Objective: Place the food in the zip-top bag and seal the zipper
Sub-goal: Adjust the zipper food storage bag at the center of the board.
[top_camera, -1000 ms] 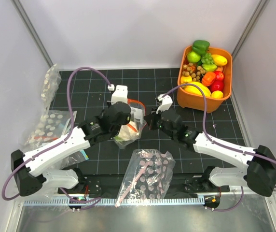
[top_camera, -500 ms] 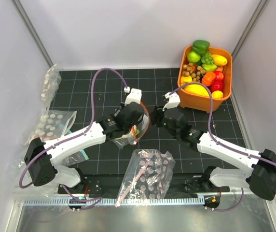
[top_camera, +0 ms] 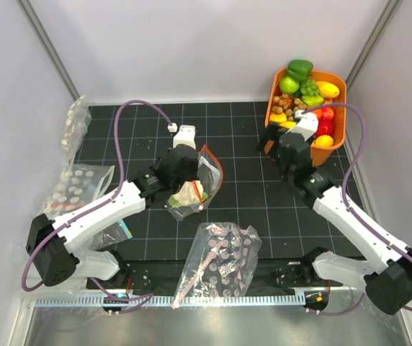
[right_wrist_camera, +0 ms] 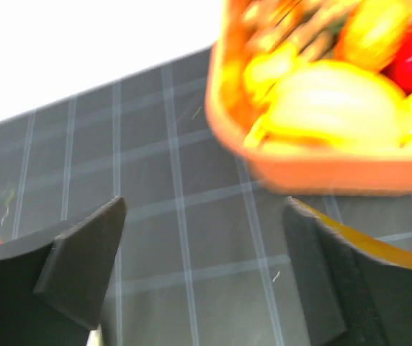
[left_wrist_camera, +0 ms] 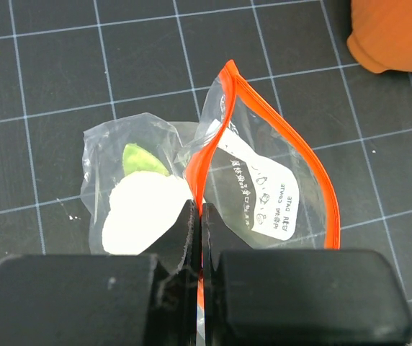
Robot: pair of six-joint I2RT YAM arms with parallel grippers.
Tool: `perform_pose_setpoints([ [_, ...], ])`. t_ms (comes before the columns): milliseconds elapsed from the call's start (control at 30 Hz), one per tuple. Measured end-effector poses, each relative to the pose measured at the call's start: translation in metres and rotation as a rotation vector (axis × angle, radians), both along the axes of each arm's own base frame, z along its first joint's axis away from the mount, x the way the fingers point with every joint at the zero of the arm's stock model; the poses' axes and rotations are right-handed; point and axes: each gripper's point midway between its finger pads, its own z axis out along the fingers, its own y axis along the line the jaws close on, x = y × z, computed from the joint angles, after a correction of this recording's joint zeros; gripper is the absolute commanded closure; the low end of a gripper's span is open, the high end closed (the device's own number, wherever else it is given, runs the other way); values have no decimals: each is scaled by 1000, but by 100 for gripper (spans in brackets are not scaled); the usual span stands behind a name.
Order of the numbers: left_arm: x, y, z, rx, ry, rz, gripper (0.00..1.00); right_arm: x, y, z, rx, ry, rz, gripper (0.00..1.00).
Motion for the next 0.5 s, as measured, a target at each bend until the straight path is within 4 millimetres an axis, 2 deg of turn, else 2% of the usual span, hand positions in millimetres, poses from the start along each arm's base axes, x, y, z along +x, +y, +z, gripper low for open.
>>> perform_pose_setpoints([
  [100,-2,1,3,-20,-6,0,100,23,-28,21,-10,-16,-120,0],
  [167,-3,1,4,-30,-8,0,100,43,-45,29,-26,-8,-200,0],
  [233,-4,1,5,-38,-9,-2,100,62,-59,29,-44,8,-266,0],
  [267,-4,1,5,-39,-8,-3,100,69,-64,27,-51,16,-289,0],
  [500,-6,-3,6,-58,-2,-19,100,126,-116,-18,-150,163,-472,0],
])
